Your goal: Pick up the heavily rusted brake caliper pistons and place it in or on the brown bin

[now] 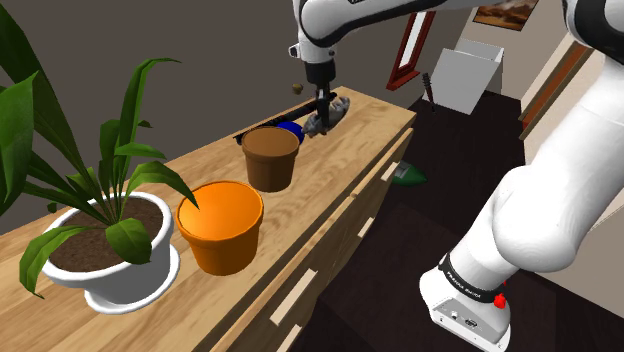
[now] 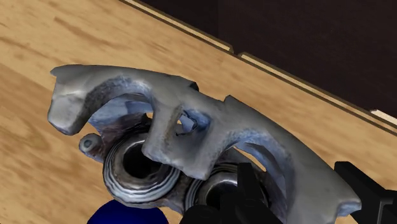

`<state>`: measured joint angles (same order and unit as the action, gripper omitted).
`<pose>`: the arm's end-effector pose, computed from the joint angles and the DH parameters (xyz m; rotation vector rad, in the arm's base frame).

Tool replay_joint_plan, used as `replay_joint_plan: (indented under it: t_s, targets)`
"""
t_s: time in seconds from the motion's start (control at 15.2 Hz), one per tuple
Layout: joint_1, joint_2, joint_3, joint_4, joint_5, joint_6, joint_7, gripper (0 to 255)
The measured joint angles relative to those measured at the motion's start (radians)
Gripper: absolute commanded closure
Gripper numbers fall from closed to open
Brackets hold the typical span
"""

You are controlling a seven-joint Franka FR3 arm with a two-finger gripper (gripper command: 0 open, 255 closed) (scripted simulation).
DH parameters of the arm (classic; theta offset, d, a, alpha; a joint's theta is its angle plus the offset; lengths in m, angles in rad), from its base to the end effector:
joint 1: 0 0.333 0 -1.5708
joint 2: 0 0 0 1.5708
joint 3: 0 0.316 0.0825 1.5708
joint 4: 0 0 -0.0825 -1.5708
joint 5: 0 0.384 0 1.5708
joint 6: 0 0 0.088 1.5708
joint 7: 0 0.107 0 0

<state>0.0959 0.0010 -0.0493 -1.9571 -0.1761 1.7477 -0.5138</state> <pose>0.5339 0.0092 0.4585 2.8646 0.9016 -0.3677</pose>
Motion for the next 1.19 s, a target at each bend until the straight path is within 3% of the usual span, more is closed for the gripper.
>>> replay_joint_plan:
  t_s: [0.92, 1.19]
  targets:
    - [0.002, -0.023, 0.002, 0.161, 0.003, -0.181, -0.027, 255]
    - [0.023, 0.025, 0.023, 0.25, 0.013, -0.229, 0.006, 255]
